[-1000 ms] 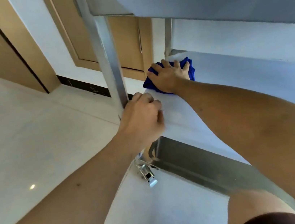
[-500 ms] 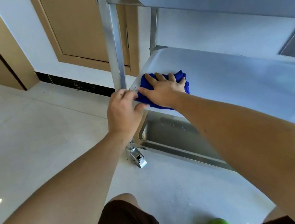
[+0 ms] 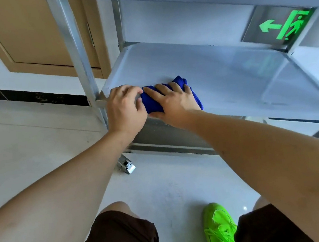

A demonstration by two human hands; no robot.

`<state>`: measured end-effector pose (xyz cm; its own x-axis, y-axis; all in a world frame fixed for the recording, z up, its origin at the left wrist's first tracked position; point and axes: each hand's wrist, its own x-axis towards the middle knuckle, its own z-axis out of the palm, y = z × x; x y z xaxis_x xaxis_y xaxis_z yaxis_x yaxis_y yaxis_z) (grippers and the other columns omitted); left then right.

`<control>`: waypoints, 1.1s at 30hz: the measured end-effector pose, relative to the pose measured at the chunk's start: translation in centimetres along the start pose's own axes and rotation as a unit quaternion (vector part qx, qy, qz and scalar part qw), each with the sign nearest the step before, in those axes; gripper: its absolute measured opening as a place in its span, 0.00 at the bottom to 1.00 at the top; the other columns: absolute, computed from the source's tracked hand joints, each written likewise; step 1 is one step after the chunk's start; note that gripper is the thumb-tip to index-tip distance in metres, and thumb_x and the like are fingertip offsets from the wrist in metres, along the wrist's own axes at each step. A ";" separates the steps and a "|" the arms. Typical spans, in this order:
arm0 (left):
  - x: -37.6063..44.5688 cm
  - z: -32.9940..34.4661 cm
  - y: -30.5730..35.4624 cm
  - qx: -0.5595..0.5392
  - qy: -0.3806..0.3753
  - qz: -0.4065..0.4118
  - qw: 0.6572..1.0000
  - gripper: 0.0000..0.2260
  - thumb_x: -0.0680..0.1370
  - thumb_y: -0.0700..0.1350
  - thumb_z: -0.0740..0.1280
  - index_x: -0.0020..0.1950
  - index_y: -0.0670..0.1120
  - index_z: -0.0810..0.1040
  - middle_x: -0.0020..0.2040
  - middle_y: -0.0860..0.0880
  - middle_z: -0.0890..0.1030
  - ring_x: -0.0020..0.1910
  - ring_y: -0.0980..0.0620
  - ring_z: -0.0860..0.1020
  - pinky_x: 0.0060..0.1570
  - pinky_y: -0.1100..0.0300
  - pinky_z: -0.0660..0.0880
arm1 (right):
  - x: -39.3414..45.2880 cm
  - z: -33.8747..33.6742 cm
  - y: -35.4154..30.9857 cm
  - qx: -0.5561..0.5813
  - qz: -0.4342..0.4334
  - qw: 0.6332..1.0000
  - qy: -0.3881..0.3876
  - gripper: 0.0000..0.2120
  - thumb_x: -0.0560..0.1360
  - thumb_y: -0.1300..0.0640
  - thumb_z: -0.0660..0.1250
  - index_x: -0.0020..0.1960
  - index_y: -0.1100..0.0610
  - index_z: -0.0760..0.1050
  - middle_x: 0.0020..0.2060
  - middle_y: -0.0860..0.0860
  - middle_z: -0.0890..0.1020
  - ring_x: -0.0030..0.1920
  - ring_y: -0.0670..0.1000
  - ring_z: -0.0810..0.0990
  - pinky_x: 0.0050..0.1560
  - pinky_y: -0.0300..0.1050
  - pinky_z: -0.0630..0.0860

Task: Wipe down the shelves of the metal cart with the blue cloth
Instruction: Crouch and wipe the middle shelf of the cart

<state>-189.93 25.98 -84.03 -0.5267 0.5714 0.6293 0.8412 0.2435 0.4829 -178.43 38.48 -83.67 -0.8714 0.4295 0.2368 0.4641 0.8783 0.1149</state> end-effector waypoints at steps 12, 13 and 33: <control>0.6 10.6 13.8 -0.080 -0.118 0.122 0.982 0.10 0.74 0.38 0.62 0.51 0.44 0.82 0.50 0.45 0.83 0.52 0.40 0.75 0.51 0.48 0.73 | -11.1 -0.5 14.5 -0.025 0.122 0.992 -0.015 0.40 0.73 0.29 0.64 0.79 0.40 0.58 0.72 0.46 0.70 0.71 0.57 0.66 0.68 0.63 0.65; 0.3 11.3 14.9 -0.087 -0.124 0.126 0.980 0.10 0.75 0.39 0.62 0.51 0.43 0.82 0.50 0.45 0.83 0.52 0.39 0.75 0.51 0.47 0.73 | -12.1 -0.5 15.5 -0.033 0.134 0.990 -0.010 0.39 0.73 0.29 0.65 0.79 0.40 0.58 0.72 0.46 0.71 0.71 0.57 0.66 0.68 0.63 0.65; -6.6 16.1 18.9 -0.189 -0.152 0.339 0.909 0.12 0.69 0.34 0.66 0.48 0.44 0.82 0.47 0.45 0.80 0.46 0.40 0.76 0.46 0.47 0.74 | -23.4 2.2 21.1 0.142 0.492 0.843 0.164 0.35 0.81 0.63 0.64 0.81 0.43 0.53 0.82 0.48 0.53 0.77 0.59 0.59 0.66 0.55 0.70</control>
<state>-168.60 39.45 -88.81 0.2045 0.6936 0.6907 0.8275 -0.4994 0.2565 -148.60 47.40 -88.89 0.0265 0.9391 0.3426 0.8393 0.1653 -0.5179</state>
